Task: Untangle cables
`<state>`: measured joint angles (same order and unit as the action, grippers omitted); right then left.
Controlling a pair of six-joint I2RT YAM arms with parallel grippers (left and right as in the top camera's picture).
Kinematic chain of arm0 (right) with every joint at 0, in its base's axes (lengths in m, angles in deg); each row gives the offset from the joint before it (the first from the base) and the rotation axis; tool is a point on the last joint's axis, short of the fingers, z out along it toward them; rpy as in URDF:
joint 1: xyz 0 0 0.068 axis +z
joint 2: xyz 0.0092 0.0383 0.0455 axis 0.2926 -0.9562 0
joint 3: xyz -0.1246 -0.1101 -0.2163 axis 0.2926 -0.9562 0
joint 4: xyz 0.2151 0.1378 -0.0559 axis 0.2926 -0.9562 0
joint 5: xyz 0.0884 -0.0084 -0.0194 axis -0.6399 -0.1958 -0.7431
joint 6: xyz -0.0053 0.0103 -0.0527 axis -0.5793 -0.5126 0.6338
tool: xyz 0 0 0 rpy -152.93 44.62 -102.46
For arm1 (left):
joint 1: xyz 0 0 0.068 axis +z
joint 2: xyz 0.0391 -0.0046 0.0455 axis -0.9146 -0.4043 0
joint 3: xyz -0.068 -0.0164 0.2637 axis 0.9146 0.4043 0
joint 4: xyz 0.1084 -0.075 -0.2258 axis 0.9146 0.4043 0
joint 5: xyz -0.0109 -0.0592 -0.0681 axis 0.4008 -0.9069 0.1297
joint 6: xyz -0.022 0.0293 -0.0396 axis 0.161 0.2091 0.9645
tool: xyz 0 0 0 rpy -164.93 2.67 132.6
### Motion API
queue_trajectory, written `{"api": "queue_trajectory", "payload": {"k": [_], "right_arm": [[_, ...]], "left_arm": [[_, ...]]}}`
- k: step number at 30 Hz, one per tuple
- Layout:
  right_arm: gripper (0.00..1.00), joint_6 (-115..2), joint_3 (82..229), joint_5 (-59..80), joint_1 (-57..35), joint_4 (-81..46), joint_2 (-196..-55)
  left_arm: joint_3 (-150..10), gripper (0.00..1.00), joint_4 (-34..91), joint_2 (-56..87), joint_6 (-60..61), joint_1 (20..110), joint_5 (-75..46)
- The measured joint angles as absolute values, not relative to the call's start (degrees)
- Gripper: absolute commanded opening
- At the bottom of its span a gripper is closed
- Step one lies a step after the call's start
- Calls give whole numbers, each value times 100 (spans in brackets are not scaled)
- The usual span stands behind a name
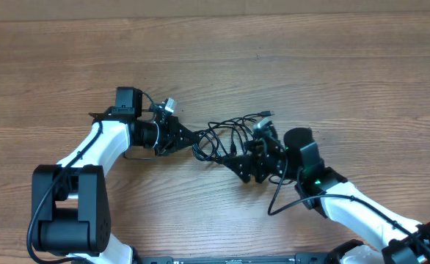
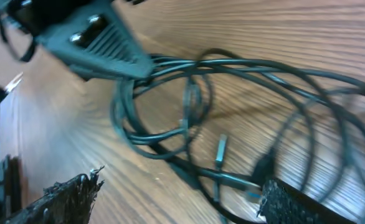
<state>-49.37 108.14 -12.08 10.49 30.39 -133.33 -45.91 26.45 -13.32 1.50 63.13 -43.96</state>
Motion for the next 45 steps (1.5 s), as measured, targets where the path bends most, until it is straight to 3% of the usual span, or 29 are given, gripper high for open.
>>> {"api": "queue_trajectory", "payload": {"k": [20,28,45], "right_arm": [[77,-4828,10814,-736,1266,3559,-13908],[63,-4843,10814,-832,1266,3946,-13908],[63,-4929,10814,-1046,1266,4104,-14050]], "left_arm": [[-4591,4,2636,-1332,150,6313,-4396],[-4591,4,2625,-1332,152,6313,-4398],[-4591,4,2645,-1332,152,6313,-4396]]}}
